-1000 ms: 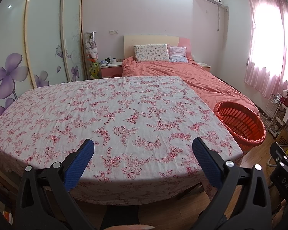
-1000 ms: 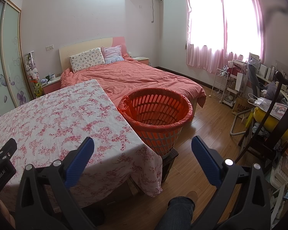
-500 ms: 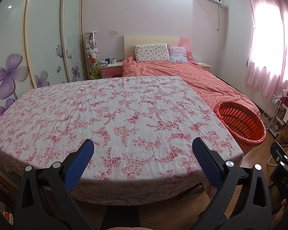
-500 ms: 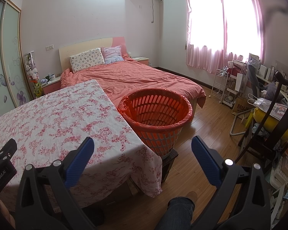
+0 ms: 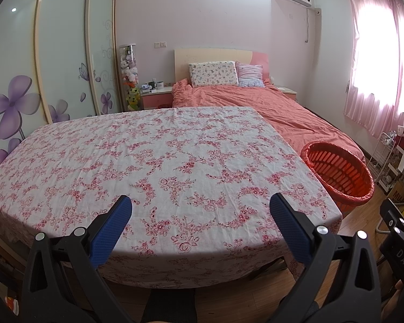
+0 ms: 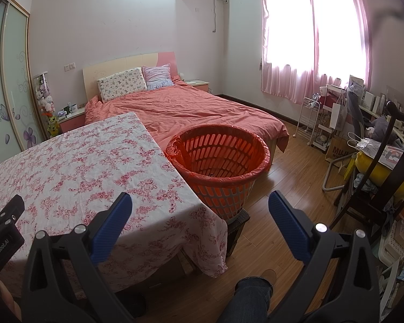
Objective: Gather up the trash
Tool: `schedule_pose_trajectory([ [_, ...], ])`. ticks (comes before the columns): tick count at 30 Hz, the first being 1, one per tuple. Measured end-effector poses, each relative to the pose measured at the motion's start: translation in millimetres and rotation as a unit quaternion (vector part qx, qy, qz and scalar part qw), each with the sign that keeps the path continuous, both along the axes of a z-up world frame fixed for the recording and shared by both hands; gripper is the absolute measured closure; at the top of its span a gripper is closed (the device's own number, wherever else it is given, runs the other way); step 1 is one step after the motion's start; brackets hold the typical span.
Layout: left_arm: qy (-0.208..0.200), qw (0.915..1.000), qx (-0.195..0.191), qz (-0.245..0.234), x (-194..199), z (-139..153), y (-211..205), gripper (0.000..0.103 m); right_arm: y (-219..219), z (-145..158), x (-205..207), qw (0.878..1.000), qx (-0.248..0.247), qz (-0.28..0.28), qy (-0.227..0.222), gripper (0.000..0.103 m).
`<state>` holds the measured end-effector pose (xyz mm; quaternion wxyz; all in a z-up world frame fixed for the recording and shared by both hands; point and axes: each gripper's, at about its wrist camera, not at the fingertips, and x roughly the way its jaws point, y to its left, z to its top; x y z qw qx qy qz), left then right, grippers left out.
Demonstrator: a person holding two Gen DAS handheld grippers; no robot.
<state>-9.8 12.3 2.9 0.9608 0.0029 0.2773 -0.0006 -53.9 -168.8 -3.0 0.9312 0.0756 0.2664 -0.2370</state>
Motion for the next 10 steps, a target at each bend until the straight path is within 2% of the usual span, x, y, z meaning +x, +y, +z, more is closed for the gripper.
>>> schedule_pose_trajectory([
  [10,0.004,1.0,0.0,0.0,-0.5,-0.5,1.7,0.002,0.1,-0.1,0.1,1.0,0.0,0.0,0.0,0.004],
])
